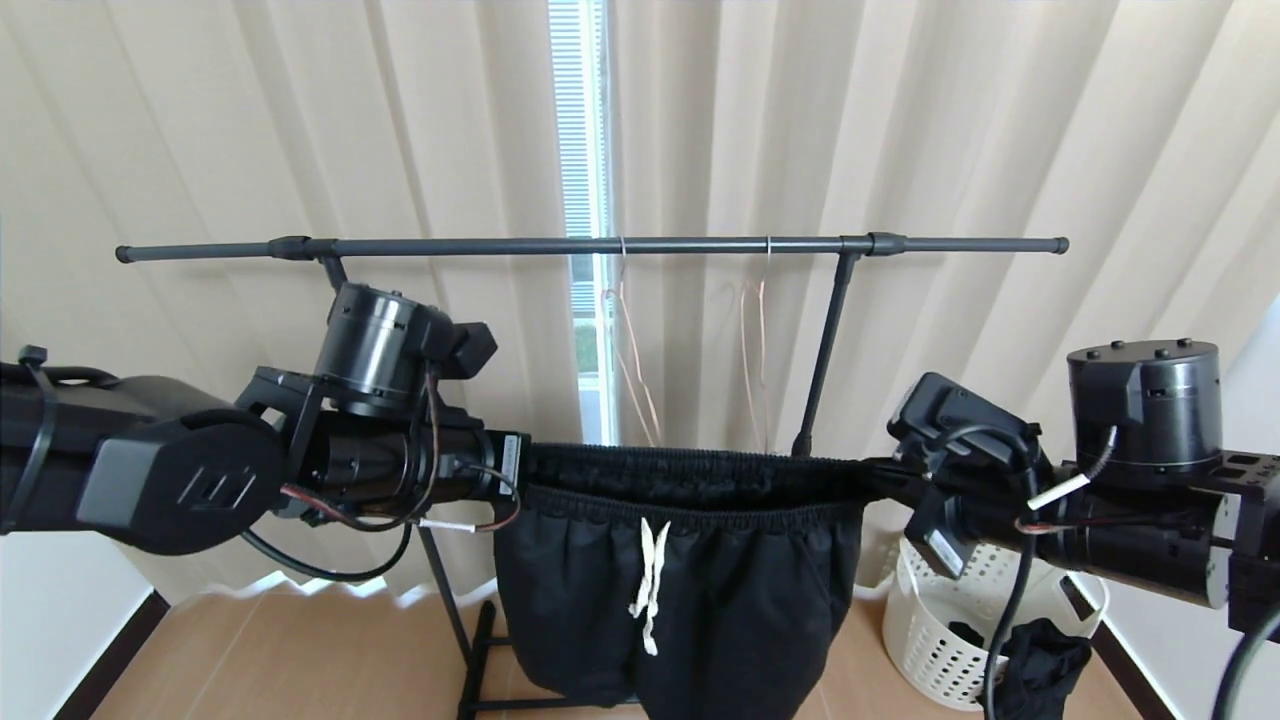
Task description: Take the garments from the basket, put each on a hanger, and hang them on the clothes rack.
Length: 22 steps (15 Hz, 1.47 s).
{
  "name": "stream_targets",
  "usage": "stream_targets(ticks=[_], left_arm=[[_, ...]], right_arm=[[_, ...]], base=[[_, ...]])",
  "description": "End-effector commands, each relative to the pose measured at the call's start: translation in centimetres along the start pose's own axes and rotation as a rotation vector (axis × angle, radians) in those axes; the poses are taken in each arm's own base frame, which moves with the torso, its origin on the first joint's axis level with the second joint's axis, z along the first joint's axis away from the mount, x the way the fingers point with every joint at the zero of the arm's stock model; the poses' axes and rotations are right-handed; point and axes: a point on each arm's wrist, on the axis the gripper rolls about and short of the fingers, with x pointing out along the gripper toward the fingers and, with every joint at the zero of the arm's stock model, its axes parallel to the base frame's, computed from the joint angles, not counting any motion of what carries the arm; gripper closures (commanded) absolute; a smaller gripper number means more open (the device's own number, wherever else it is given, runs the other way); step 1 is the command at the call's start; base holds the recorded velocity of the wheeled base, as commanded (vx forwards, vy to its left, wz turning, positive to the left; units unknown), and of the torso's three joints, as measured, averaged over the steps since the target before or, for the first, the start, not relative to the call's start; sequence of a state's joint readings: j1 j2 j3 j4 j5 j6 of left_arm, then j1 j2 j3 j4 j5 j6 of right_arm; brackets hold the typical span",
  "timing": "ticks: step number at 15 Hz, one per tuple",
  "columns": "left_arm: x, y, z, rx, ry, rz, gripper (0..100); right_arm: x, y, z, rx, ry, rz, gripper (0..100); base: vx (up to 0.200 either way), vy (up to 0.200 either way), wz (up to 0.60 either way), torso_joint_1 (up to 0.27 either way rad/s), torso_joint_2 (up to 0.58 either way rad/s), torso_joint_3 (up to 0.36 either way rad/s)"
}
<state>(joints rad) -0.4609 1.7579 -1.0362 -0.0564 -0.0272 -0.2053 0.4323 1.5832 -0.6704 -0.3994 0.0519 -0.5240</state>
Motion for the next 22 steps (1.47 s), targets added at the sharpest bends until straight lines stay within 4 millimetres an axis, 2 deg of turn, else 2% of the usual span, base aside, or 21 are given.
stream_targets(ticks=[1, 2, 4, 6, 7, 8, 11, 16, 17, 19, 22], left_arm=[[0.0, -1.1, 3.9, 0.007, -0.049, -0.019, 100], [0.0, -1.3, 4.5, 0.007, -0.045, -0.028, 100], [0.8, -2.3, 6.9, 0.013, -0.062, -0.071, 100], [1.6, -3.0, 7.8, 0.022, -0.083, -0.089, 100], [2.3, -3.4, 8.3, 0.026, -0.095, -0.098, 100], [2.5, -3.6, 8.5, 0.028, -0.099, -0.103, 100], [2.9, -4.1, 9.2, 0.019, -0.123, -0.116, 100], [2.7, -4.8, 9.0, 0.03, -0.12, -0.131, 100], [2.8, -4.8, 8.8, 0.031, -0.112, -0.13, 100], [2.2, -4.8, 8.8, 0.035, -0.117, -0.131, 100], [0.9, -4.4, 8.4, 0.06, -0.097, -0.115, 100]], right_arm=[[-2.2, 0.9, 1.2, -0.04, -0.071, 0.071, 100], [-2.4, 1.2, 1.4, -0.047, -0.082, 0.106, 100], [-2.3, 3.2, 1.9, -0.079, -0.101, 0.21, 100], [-2.2, 4.2, 2.4, -0.088, -0.116, 0.247, 100], [-1.7, 5.3, 2.6, -0.073, -0.11, 0.288, 100], [-1.5, 5.9, 2.7, -0.063, -0.107, 0.304, 100], [-1.1, 10.0, 4.0, -0.019, -0.097, 0.418, 100], [0.5, 14.7, 6.4, 0.17, -0.132, 0.441, 100], [1.4, 15.0, 6.5, 0.195, -0.14, 0.39, 100], [1.7, 14.9, 6.0, 0.166, -0.113, 0.32, 100], [2.5, 11.3, 4.7, 0.071, -0.072, 0.145, 100]], base=[[0.0, 0.0, 0.0, 0.0, 0.0, 0.0], [0.0, 0.0, 0.0, 0.0, 0.0, 0.0], [0.0, 0.0, 0.0, 0.0, 0.0, 0.0], [0.0, 0.0, 0.0, 0.0, 0.0, 0.0], [0.0, 0.0, 0.0, 0.0, 0.0, 0.0], [0.0, 0.0, 0.0, 0.0, 0.0, 0.0], [0.0, 0.0, 0.0, 0.0, 0.0, 0.0], [0.0, 0.0, 0.0, 0.0, 0.0, 0.0], [0.0, 0.0, 0.0, 0.0, 0.0, 0.0], [0.0, 0.0, 0.0, 0.0, 0.0, 0.0], [0.0, 0.0, 0.0, 0.0, 0.0, 0.0]])
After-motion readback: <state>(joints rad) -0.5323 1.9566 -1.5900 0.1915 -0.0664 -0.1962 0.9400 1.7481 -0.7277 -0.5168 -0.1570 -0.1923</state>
